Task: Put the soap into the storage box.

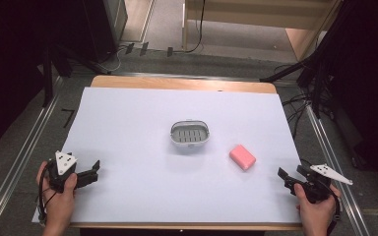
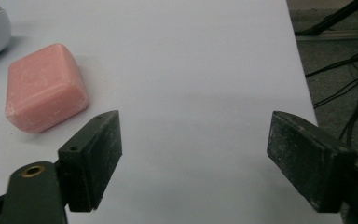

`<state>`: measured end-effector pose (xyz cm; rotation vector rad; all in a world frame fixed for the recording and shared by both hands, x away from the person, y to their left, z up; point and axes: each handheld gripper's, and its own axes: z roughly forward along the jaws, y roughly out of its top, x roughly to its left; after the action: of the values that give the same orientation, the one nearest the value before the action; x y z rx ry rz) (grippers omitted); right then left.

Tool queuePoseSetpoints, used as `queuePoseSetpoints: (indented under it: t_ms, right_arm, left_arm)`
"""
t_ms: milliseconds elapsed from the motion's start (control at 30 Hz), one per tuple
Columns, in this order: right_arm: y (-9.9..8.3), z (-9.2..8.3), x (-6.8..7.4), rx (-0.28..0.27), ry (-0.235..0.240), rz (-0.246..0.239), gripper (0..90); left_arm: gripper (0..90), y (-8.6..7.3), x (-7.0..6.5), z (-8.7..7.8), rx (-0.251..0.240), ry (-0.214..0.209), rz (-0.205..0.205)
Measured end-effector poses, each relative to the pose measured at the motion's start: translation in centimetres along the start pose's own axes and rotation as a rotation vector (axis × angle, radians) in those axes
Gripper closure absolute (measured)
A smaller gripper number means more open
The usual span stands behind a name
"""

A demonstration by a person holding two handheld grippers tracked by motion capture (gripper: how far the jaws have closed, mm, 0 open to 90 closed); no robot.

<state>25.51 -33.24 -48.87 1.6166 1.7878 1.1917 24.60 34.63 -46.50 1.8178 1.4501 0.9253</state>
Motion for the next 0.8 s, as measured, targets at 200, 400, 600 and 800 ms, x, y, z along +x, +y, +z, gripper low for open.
queuePoseSetpoints:
  t_ms: [200,400,600,800]
  right_arm:
    - [0.3,0.0,1.0,0.007,-0.043,-0.095,33.9]
    - [1.4,0.5,1.6,0.035,0.057,-0.162,44.7]
    - [2.6,0.8,2.9,0.153,0.038,-0.201,40.4]
    - [3.4,1.1,4.2,0.250,0.073,-0.266,33.5]
  left_arm:
    - [6.8,0.0,-0.1,0.0,0.001,-0.001,0.007]
    - [6.8,0.0,0.0,0.0,0.003,-0.002,0.004]
    - [6.8,0.0,-0.1,0.0,0.000,0.000,0.006]
    - [6.8,0.0,-0.1,0.0,-0.001,0.000,0.006]
